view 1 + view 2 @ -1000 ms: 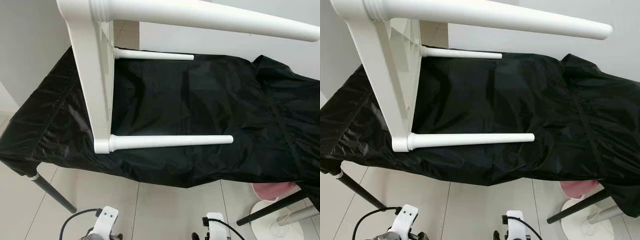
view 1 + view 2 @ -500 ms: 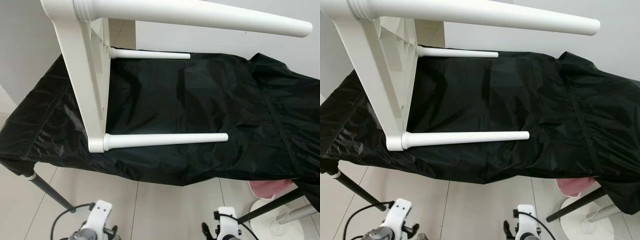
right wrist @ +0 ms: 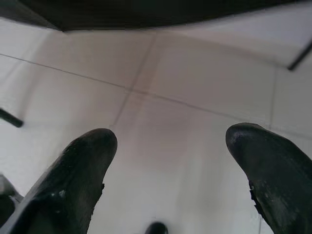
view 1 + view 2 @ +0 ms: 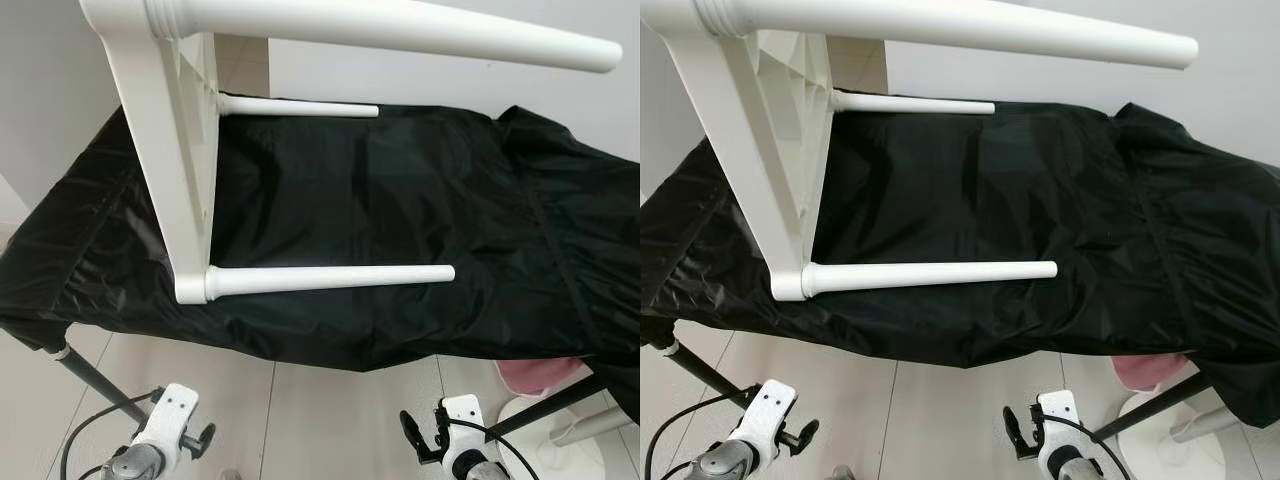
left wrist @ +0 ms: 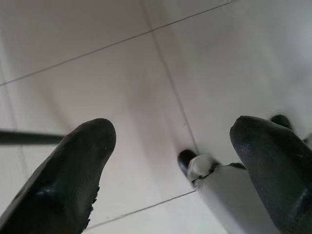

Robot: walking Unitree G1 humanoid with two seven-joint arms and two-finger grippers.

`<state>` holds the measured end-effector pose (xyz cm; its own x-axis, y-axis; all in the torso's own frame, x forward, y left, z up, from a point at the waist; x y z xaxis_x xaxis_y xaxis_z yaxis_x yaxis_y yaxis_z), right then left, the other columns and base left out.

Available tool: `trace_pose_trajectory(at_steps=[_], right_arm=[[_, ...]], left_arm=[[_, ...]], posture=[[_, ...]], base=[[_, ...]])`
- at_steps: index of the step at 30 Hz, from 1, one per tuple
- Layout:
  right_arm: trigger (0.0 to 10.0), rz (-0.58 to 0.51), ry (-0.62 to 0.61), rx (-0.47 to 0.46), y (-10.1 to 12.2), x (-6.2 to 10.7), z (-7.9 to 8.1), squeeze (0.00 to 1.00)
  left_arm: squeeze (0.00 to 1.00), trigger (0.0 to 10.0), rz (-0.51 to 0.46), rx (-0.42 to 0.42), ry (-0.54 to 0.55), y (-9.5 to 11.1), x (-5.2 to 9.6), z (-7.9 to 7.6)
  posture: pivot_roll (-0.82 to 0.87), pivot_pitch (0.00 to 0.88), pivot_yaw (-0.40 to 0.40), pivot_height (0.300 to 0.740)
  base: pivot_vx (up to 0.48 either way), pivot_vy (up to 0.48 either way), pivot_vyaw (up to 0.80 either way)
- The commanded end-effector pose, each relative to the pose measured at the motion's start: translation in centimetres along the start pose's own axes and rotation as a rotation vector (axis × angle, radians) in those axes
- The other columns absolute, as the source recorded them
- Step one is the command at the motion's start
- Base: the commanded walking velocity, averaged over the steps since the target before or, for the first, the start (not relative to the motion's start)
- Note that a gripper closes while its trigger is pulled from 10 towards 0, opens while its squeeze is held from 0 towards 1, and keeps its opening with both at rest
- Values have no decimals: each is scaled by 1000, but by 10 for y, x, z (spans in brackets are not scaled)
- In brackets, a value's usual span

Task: Building children table

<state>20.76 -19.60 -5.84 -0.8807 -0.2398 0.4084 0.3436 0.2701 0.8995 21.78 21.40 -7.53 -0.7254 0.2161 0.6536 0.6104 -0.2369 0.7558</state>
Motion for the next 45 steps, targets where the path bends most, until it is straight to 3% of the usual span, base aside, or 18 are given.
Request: trace_pose_trajectory(at_steps=[1,4,7,9,10,11,12,16,17,20,21,23,27,29,30,32,35,45], right_arm=[[10000,-48,44,10,5,6,-1,0],[10000,-92,83,13,12,8,-1,0],[10000,-211,275,39,41,20,8,0],[10000,-211,275,39,41,20,8,0],[10000,-259,376,47,57,28,13,0],[10000,-259,376,47,57,28,13,0],[10000,-310,468,49,75,35,17,0],[10000,-378,583,53,103,44,18,0],[10000,-406,619,62,114,48,17,0],[10000,-422,639,68,120,50,16,0],[10000,-452,649,68,131,53,14,0],[10000,-452,649,68,131,53,14,0],[10000,-512,637,63,149,57,7,0],[10000,-582,566,38,172,52,-4,0],[10000,-616,513,22,185,49,-11,0],[10000,-616,513,22,185,49,-11,0],[10000,-676,376,-32,209,41,-28,0],[10000,-695,233,-59,223,29,-38,0]], left_arm=[[0,10000,-50,1,-174,4,6,-12],[0,10000,-110,0,-217,12,9,-14],[0,10000,-230,-41,-402,40,28,-25],[0,10000,-230,-41,-402,40,28,-25],[0,10000,-257,-58,-486,54,38,-29],[0,10000,-257,-58,-486,54,38,-29],[0,10000,-280,-81,-575,68,51,-34],[0,10000,-264,-141,-679,82,70,-38],[0,10000,-264,-191,-694,86,77,-36],[0,10000,-265,-224,-696,88,80,-34],[0,10000,-256,-244,-694,92,88,-24],[0,10000,-256,-244,-694,92,88,-24],[0,10000,-258,-285,-667,101,101,-7],[0,10000,-277,-316,-587,118,109,14],[0,10000,-285,-295,-541,127,111,24],[0,10000,-285,-295,-541,127,111,24],[0,10000,-358,-238,-435,152,113,38],[0,10000,-482,-178,-449,185,124,35]], posture=[[0,0,-32,740],[2,0,-33,740],[8,0,-42,740],[8,0,-42,740],[10,0,-44,740],[10,0,-44,740],[12,0,-45,740],[16,0,-47,740],[17,2,-51,740],[17,2,-51,740],[20,3,-52,740],[20,3,-52,740],[23,7,-53,740],[31,7,-54,740],[31,7,-54,740],[31,7,-54,740],[34,5,-49,740],[39,7,-50,740]], base=[[0,0,0],[0,0,0],[0,0,0],[0,0,0],[0,0,0],[0,0,0],[0,0,0],[0,0,0],[0,0,0],[0,0,0],[0,0,0],[0,0,0],[0,0,0],[0,0,0],[0,0,0],[0,0,0],[0,0,0],[0,0,0]])
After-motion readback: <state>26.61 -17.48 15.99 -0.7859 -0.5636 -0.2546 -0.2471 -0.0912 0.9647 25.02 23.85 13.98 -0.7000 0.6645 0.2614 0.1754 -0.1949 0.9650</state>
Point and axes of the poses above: a point about 5 cm out from each wrist's last joint towards the gripper, its own x axis pointing back from the gripper into the wrist, its own y axis along the axis of the wrist's last joint, z = x × y, the point moved 3 cm from there along -x, pointing out of the wrist towards the gripper, and after that the axes turned 8 degrees about x, right-handed, at the moved point
